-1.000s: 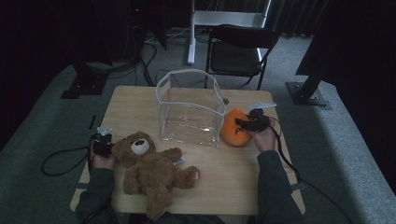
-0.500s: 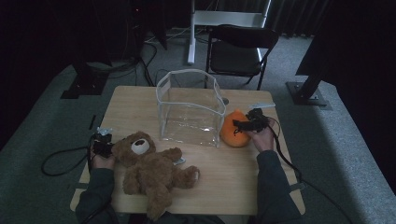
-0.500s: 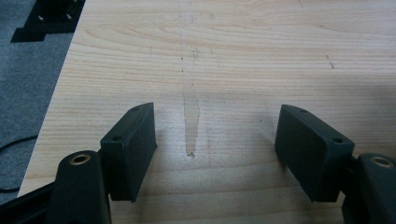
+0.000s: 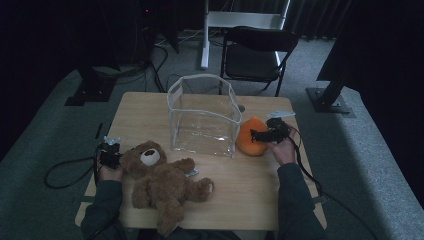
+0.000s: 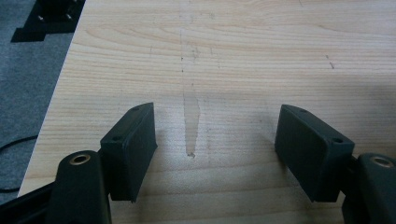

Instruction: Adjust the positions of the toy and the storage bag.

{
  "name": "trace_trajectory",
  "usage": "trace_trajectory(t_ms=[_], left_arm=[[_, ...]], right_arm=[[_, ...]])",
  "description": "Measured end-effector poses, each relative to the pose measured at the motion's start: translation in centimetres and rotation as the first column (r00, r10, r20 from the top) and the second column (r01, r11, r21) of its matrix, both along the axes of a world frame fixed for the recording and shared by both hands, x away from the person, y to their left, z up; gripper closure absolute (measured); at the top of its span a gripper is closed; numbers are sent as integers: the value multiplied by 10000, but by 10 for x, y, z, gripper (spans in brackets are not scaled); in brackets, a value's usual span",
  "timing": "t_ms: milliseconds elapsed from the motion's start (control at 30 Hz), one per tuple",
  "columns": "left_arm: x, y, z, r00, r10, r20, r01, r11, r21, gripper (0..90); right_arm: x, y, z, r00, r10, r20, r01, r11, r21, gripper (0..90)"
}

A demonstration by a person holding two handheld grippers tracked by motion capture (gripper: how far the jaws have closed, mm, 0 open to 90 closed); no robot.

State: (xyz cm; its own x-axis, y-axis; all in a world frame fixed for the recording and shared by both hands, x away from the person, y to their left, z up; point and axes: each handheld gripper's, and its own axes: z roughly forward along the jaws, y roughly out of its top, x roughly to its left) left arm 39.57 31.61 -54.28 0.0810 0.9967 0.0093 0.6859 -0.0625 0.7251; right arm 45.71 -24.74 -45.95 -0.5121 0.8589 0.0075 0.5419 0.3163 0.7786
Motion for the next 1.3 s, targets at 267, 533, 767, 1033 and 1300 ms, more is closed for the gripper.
trace_trajectory(t_ms=[267, 533, 767, 1033, 1300], left_arm=[[0, 0, 0, 10000, 2, 0, -2, 10000, 1, 297], [0, 0, 0, 10000, 6, 0, -6, 10000, -1, 297], [0, 0, 0, 10000, 6, -26, -6, 10000, -6, 297], [0, 0, 0, 10000, 19, -10, -19, 10000, -21, 297], [0, 0, 0, 10000, 19, -11, -19, 10000, -20, 297]], right_arm=[[-22, -1, 9, 9982, 264, 542, -259, 9996, -100, 169], [-58, 0, 22, 9909, 893, 1009, -915, 9956, 180, 193], [-91, 17, 20, 9760, 1864, 1123, -1879, 9822, 28, 195], [-111, 48, 14, 9453, 3065, 1120, -3073, 9516, -102, 195], [-119, 81, 9, 9091, 4069, 892, -4080, 9129, -64, 195]])
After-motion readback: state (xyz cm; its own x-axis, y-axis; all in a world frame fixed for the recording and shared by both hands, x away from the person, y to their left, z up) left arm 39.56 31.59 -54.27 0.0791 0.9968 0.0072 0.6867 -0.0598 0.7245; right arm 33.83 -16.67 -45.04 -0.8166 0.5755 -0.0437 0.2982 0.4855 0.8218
